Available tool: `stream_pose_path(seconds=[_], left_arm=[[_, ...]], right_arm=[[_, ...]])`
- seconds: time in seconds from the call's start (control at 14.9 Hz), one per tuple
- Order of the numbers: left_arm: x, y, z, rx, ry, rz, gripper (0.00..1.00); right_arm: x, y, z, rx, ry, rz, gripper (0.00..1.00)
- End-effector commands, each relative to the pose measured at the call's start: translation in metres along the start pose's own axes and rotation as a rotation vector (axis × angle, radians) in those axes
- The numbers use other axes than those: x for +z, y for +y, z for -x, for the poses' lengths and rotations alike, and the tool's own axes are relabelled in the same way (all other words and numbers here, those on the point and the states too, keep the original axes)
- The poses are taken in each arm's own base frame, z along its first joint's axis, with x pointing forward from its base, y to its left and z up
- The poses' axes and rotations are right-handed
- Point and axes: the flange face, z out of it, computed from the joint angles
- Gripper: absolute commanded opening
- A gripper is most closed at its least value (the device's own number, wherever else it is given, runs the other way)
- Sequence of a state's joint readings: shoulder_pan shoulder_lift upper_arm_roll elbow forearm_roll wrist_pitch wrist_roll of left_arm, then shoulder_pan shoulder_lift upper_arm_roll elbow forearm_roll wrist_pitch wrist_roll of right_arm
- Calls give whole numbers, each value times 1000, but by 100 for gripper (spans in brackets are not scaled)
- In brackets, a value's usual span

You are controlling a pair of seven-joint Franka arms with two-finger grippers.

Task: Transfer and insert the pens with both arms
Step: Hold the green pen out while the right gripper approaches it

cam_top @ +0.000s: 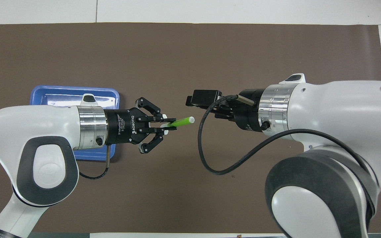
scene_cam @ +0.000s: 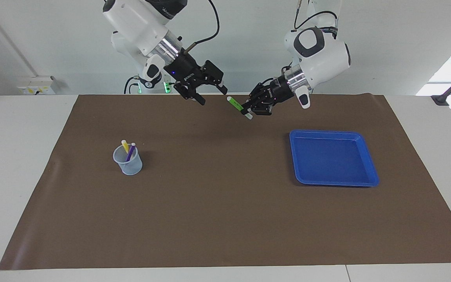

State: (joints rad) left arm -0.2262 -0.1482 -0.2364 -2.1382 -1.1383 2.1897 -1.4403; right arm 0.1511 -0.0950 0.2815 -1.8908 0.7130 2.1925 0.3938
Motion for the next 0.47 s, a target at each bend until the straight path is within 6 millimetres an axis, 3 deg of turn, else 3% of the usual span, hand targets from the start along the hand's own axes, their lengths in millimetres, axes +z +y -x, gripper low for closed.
stream_pose_path(seconds=[0.0, 0.4], left_arm=[[-7, -3, 3, -29, -18, 29, 0], [-7, -1, 3, -37, -23, 58, 0]], right_arm=[[8, 9, 16, -53, -3, 10, 100], [19, 5, 22, -87, -15, 17, 100]])
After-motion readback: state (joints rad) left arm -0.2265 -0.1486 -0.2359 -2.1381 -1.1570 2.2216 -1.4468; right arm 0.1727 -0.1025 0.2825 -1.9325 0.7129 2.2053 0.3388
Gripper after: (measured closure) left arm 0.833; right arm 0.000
